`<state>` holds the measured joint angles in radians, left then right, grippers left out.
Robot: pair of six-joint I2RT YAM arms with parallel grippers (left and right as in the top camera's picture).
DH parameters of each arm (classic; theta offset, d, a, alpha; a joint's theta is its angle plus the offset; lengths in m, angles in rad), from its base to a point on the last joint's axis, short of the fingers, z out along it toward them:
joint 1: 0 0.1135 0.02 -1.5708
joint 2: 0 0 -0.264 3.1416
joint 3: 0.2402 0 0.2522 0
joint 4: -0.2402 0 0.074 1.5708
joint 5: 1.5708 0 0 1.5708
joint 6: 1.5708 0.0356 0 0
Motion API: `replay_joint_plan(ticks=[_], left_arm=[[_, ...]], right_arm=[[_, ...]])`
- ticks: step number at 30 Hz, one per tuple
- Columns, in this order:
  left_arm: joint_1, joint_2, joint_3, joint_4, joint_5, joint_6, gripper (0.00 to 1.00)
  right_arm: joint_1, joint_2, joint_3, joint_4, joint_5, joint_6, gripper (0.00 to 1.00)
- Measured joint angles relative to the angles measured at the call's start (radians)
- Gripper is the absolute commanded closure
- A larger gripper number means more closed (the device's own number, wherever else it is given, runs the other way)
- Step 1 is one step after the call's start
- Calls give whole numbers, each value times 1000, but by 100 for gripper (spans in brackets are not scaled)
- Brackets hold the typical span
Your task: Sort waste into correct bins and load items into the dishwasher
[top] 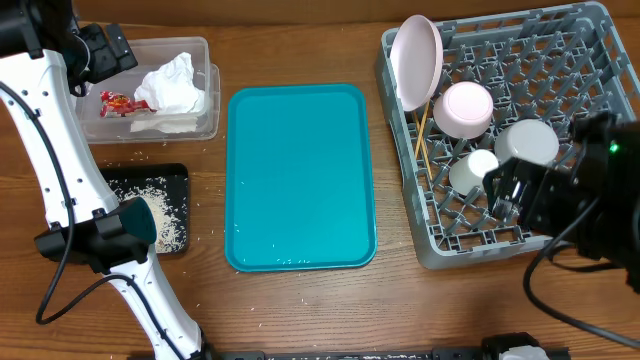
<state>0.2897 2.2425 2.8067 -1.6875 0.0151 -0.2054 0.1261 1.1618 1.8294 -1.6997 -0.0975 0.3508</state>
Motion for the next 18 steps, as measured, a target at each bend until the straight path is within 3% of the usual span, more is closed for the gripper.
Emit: replay_joint_plan(ticks=[12, 18], left_arm=[[0, 0, 0, 0, 0, 0, 0], [0, 0, 0, 0, 0, 0, 0]], right_arm=[[0, -26, -37, 3, 0, -85, 0], [0, -135, -99, 8, 0, -120, 0]])
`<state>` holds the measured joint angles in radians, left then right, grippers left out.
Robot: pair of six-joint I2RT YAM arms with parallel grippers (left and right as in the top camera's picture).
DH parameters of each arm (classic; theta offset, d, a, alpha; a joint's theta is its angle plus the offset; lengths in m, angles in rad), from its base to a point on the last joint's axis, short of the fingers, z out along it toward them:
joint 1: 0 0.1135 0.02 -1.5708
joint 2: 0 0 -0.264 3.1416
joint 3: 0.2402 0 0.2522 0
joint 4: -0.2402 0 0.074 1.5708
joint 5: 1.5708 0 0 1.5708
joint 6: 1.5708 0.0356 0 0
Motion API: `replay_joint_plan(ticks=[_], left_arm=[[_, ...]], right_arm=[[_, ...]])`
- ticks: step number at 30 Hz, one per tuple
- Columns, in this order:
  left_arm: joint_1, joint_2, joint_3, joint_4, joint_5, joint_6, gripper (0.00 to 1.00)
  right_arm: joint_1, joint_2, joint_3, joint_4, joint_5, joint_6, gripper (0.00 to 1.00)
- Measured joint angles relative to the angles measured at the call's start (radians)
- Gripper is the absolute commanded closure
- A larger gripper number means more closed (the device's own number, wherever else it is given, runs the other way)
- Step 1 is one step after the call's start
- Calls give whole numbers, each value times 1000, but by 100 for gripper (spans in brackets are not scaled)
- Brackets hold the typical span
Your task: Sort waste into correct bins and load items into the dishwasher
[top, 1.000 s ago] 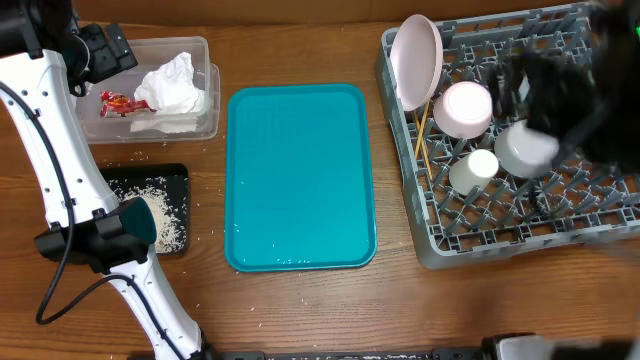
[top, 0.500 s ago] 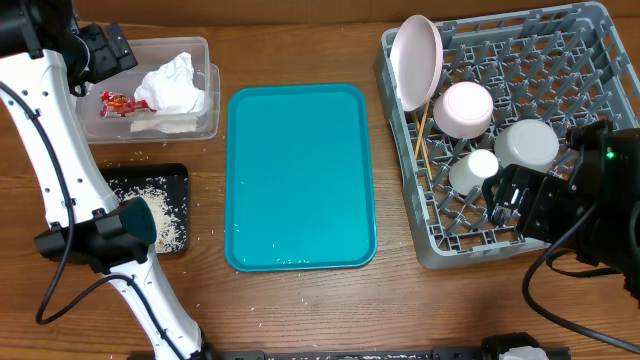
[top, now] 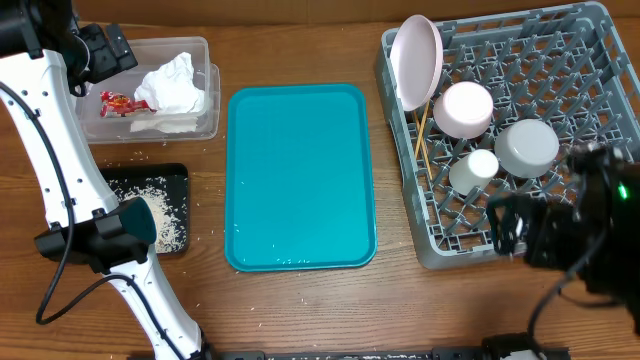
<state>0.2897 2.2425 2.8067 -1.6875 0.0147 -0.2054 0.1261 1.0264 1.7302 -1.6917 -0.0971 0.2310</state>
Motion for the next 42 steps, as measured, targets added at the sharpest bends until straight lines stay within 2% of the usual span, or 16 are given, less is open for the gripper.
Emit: replay_joint_plan(ticks=[5, 13, 21, 33, 42], left_arm=[[0, 0, 0, -1, 0, 0, 0], [0, 0, 0, -1, 0, 0, 0], [0, 0, 0, 0, 0, 0, 0], [0, 0, 0, 0, 0, 0, 0], [0, 0, 0, 0, 0, 0, 0]], right_arm=[[0, -175, -136, 45, 10, -4, 0], [-5, -498, -508, 421, 55, -16, 0], [-104, -784, -929, 805, 59, -20, 0], [-113, -990, -1383, 1323, 2, -21, 0], [-113, -1012, -1574, 1640, -11, -22, 0]])
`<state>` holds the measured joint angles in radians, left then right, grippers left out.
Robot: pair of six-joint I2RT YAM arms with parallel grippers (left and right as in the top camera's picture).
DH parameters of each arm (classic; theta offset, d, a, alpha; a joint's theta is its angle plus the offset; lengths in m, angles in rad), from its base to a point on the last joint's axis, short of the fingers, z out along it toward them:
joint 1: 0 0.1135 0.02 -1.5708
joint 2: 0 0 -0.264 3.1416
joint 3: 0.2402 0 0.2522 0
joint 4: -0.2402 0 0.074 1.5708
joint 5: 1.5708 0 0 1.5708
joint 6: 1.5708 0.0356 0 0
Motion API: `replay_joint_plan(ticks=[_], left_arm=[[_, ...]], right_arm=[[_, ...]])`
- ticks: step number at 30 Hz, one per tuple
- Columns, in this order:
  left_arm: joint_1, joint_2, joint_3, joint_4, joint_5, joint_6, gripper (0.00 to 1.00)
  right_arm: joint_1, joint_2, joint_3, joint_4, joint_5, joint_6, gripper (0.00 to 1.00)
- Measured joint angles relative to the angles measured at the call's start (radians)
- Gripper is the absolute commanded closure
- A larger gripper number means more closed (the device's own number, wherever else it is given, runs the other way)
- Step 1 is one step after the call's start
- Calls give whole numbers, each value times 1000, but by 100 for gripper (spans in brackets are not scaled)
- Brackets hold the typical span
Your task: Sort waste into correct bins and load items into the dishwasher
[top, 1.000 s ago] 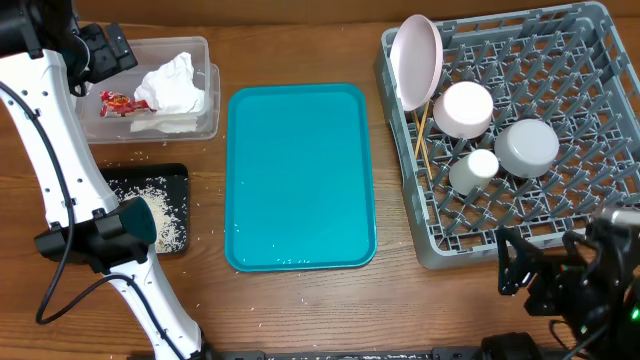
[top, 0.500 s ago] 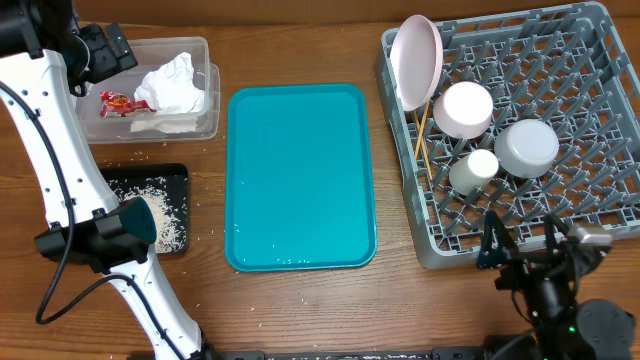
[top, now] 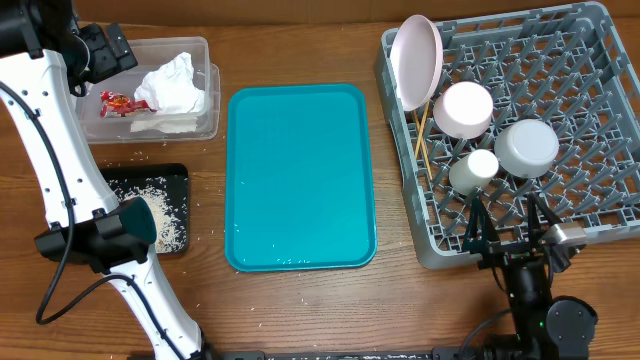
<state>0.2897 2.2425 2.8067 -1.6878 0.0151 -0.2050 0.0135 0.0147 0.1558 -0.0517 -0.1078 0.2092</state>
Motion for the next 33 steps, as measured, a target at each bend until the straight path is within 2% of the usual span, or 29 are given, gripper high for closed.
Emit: replay_joint_plan(ticks=[7, 11, 14, 19, 25, 33], left_arm=[[0, 0, 0, 0, 0, 0, 0], [0, 0, 0, 0, 0, 0, 0], [0, 0, 0, 0, 0, 0, 0], [0, 0, 0, 0, 0, 0, 0], [0, 0, 0, 0, 0, 0, 0], [0, 0, 0, 0, 0, 0, 0]], right_arm=[[0, -1, -126, 212, 0, 0, 0], [0, -1, -137, 221, 5, 0, 0], [0, -2, -137, 205, 12, -1, 0], [0, -4, -137, 71, 16, -11, 0], [0, -3, -137, -15, -38, -141, 0], [0, -3, -137, -26, -40, -277, 0]])
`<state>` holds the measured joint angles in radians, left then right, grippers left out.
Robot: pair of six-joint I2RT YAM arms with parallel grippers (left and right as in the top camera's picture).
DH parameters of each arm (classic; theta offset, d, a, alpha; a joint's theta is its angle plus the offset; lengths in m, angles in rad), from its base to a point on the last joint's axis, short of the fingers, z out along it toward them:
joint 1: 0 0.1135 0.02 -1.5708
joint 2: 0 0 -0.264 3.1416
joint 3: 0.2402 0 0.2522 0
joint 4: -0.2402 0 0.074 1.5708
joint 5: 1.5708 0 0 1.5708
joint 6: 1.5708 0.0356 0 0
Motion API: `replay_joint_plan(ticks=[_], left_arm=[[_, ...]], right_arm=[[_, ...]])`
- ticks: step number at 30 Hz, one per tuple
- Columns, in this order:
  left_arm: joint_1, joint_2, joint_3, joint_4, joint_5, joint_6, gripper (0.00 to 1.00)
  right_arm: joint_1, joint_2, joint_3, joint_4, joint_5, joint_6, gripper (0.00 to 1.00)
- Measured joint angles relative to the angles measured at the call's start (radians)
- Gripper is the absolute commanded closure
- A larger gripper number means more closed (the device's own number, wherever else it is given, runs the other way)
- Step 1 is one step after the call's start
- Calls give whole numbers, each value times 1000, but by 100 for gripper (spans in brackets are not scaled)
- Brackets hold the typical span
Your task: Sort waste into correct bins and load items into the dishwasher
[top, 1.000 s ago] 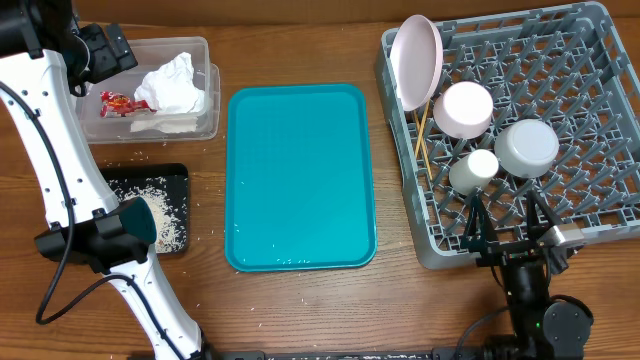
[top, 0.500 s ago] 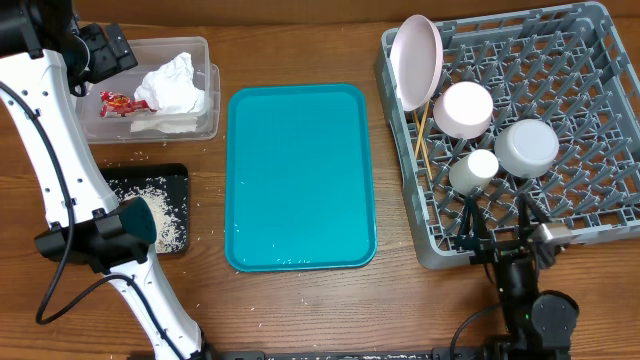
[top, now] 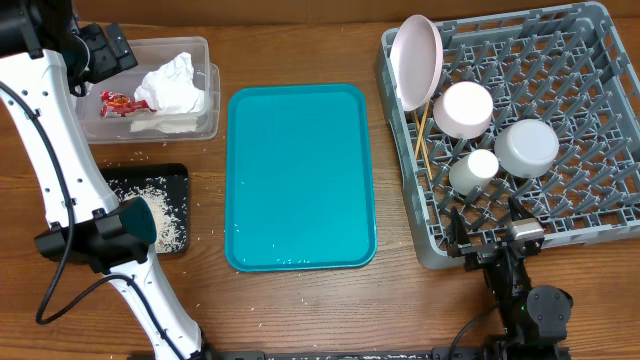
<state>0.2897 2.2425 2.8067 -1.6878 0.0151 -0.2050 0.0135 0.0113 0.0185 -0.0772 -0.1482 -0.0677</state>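
Observation:
The teal tray lies bare at mid-table. Inside the grey dish rack on the right are a pink plate on edge, an upturned pink bowl, a grey bowl, a white cup and chopsticks. My right gripper is open and holds nothing at the rack's front edge, below the cup. My left gripper hangs over the left end of the clear bin; its jaws are not readable.
The clear bin holds crumpled white tissue and a red wrapper. A black tray with scattered rice sits below it, partly under my left arm's elbow. A few rice grains lie on the wooden table.
My right arm has shifted a little to the left along the rack's front edge, its fingers still spread. The left arm and all dishes have stayed put.
My right gripper was first over the rack beside the grey bowl and the white cup. It then stood back at the rack's front right corner, then low at the front edge, and now slightly further left. The rack's contents and the left arm are unchanged.

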Motion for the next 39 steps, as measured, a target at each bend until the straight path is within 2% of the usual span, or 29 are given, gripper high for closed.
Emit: replay_joint_plan(ticks=[5, 12, 39], left_arm=[[0, 0, 0, 0, 0, 0, 0], [0, 0, 0, 0, 0, 0, 0], [0, 0, 0, 0, 0, 0, 0]], right_arm=[[0, 0, 0, -2, 17, 14, 0], [0, 0, 0, -13, 113, 171, 0], [0, 0, 0, -13, 137, 120, 0]])
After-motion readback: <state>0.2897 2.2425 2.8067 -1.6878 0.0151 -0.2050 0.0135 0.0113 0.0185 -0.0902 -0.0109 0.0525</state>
